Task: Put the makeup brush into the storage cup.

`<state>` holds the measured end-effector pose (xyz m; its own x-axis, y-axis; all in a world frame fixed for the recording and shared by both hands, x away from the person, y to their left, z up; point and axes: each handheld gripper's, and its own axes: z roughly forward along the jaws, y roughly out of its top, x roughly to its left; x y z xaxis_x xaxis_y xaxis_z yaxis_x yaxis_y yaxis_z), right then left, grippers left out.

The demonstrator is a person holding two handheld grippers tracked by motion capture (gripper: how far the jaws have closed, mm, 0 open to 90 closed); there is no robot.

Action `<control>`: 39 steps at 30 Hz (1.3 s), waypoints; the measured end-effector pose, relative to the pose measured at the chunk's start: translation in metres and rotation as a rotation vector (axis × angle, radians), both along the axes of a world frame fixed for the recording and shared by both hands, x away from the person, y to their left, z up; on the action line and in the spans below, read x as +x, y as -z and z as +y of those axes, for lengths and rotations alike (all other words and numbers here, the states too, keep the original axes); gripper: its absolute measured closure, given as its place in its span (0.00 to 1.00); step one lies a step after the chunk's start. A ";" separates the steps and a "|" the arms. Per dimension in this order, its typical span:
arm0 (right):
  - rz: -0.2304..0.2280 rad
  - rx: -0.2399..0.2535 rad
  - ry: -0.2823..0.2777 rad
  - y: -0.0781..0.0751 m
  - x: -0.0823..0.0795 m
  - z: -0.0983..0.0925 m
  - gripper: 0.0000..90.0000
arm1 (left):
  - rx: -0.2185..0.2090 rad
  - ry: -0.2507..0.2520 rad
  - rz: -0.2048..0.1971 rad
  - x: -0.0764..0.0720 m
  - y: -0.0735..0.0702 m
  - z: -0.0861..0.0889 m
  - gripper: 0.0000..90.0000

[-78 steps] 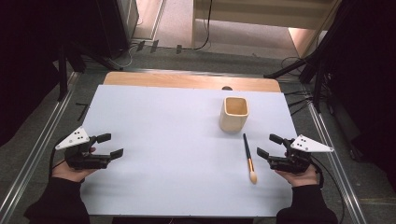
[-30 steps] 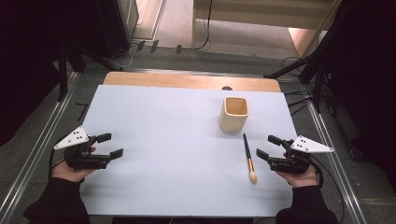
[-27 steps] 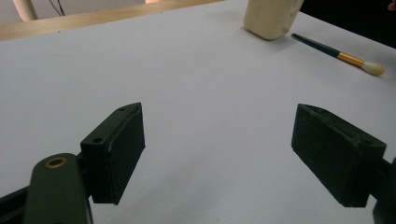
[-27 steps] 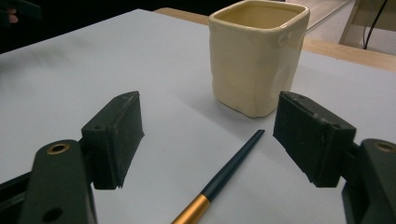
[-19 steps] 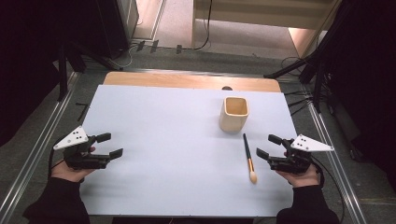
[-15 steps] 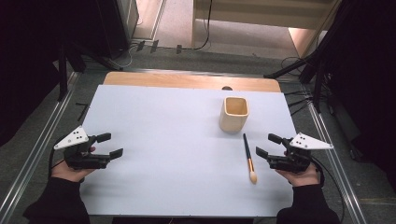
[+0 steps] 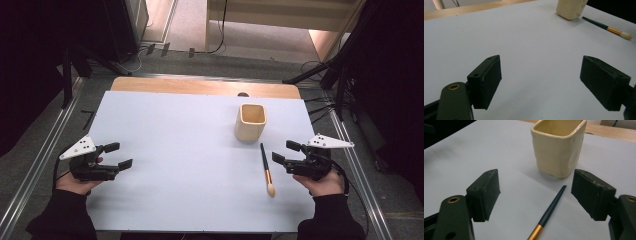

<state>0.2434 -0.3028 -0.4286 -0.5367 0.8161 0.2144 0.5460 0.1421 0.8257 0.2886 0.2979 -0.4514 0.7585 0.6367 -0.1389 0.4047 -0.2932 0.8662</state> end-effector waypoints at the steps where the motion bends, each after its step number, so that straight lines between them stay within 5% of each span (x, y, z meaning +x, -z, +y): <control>1: 0.027 -0.002 0.011 -0.001 0.003 0.001 0.27 | -0.004 -0.001 0.001 0.000 0.000 0.000 0.20; 32: 0.321 -0.239 -0.040 -0.020 0.037 0.027 0.25 | 0.018 0.001 0.001 0.002 0.002 -0.003 0.20; 39: 0.442 -0.273 -0.028 -0.014 0.046 0.032 0.25 | 0.008 -0.003 -0.009 0.001 0.000 -0.002 0.21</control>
